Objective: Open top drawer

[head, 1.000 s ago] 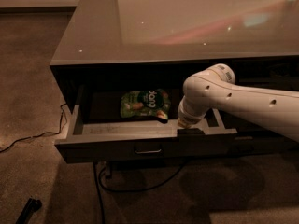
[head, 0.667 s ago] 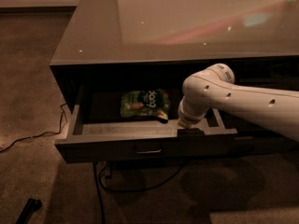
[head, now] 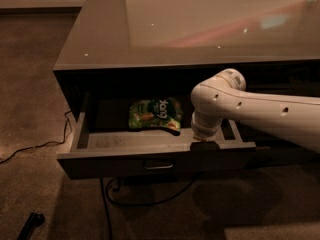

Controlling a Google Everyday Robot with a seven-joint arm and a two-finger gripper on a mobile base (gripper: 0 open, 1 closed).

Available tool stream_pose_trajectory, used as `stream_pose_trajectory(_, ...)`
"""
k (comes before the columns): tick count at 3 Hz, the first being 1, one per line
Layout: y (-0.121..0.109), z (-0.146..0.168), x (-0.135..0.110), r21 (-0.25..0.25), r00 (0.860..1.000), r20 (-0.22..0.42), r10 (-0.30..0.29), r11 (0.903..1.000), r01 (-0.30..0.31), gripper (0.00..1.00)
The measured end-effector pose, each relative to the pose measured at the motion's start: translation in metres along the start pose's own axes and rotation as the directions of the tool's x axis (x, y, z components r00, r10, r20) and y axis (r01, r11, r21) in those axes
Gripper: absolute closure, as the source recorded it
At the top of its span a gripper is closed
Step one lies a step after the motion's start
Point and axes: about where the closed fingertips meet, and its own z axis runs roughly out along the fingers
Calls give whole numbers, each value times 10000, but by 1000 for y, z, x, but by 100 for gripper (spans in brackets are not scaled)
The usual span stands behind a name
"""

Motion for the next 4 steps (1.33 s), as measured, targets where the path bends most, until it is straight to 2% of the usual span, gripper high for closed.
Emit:
stream_pose_trajectory(1,3,2,2,-117,9998,-179,-110,9999,108,100)
stream_pose_trajectory(2,15,3,10,-398,9967,-678,-450,9983,423,100)
stream_pose_trajectory(3,15,3,10,-399,9967,-678,-450,9983,423,100)
stream_pose_trajectory(4,15,3,10,-399,9967,-678,-450,9983,423,81)
